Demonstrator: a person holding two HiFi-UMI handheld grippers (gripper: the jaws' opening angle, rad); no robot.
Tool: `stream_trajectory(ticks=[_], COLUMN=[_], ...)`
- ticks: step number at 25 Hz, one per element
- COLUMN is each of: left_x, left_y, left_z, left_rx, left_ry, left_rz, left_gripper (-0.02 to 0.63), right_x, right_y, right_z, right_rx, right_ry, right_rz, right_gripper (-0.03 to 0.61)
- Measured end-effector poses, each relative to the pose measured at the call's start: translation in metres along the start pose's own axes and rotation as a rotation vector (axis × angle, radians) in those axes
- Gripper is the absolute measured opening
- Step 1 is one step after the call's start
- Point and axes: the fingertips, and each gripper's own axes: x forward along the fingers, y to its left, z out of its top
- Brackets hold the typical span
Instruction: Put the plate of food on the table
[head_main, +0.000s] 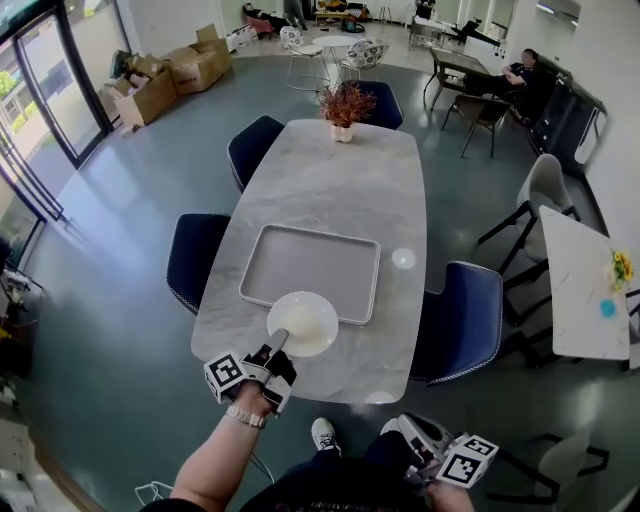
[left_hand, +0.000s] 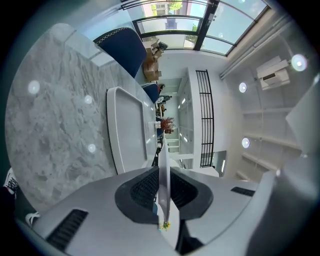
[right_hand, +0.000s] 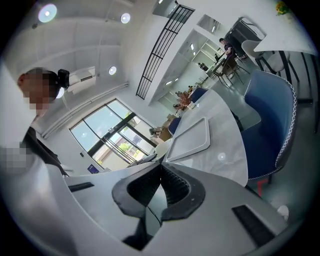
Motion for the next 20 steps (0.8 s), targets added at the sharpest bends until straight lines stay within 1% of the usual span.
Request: stream_trajectory(ticks=[5, 8, 15, 20], left_x=[0.034, 0.050, 0.085, 0.114], left_y=[0.010, 0.016, 0.042, 0.059], left_z=[0.020, 0.032, 0.051, 0.060], left_rx=[-0.054, -0.054, -0.082, -0.077], left_ry=[-0.072, -0.114, -0.192, -0.217], left_rz=[0.012, 0.025, 0.115, 0.181], left_gripper=[0.040, 0.040, 0.040, 0.041], right_x=[0.004, 0.008, 0.023, 0.015], right_y=[-0.012, -0.021, -0.039, -0.056], right_z=[0.017, 0.029, 0.047, 0.062], right_rx=[0.006, -0.006, 0.012, 0.024], right_ry=[-0.002, 0.015, 0.084, 0.093], right_rz=[0.001, 0.006, 0.026, -0.004], right_gripper=[0.011, 0.011, 0.011, 0.011])
